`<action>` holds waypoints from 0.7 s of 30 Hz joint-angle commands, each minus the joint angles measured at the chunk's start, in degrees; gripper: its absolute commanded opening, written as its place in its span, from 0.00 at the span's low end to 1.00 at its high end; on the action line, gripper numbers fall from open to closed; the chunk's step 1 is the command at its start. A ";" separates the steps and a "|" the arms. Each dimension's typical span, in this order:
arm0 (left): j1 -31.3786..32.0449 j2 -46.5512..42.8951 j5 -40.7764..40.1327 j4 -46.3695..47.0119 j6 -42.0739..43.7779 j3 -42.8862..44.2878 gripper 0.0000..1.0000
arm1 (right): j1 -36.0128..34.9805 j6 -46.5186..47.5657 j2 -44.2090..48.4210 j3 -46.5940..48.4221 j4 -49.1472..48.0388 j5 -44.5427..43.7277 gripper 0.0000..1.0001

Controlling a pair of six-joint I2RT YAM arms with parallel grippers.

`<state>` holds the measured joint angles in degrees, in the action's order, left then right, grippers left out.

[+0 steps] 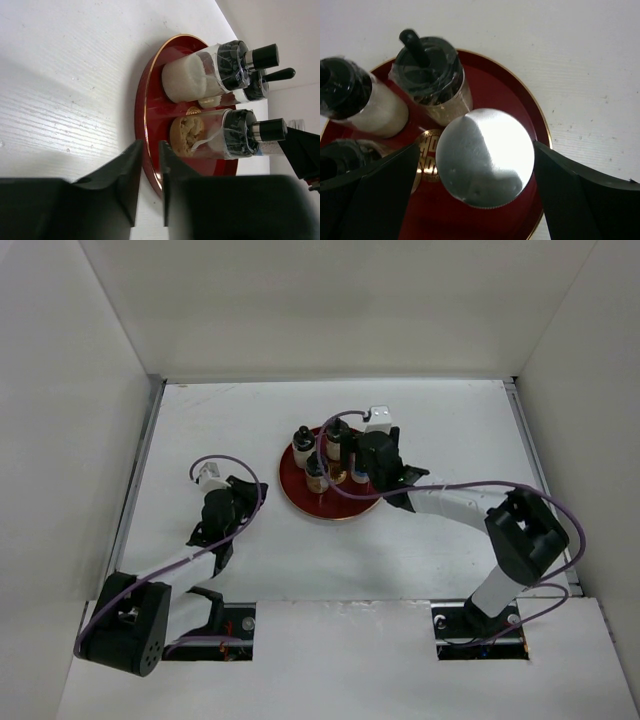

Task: Organize the condiment bottles

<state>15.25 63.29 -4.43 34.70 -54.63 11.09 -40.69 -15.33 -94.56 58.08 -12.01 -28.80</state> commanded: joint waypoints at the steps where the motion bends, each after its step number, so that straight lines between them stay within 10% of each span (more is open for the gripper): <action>1: 0.18 -0.36 -1.55 0.02 1.63 2.88 0.25 | -1.19 -1.19 6.39 -1.74 -3.45 -1.96 1.00; 21: -2.90 7.55 -0.58 -15.10 3.04 13.25 0.47 | 5.49 -11.56 29.62 -25.74 -12.51 -9.44 1.00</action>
<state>12.12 71.88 -5.52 18.68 -52.66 21.96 -35.81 -23.57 -64.64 31.75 -21.04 -39.16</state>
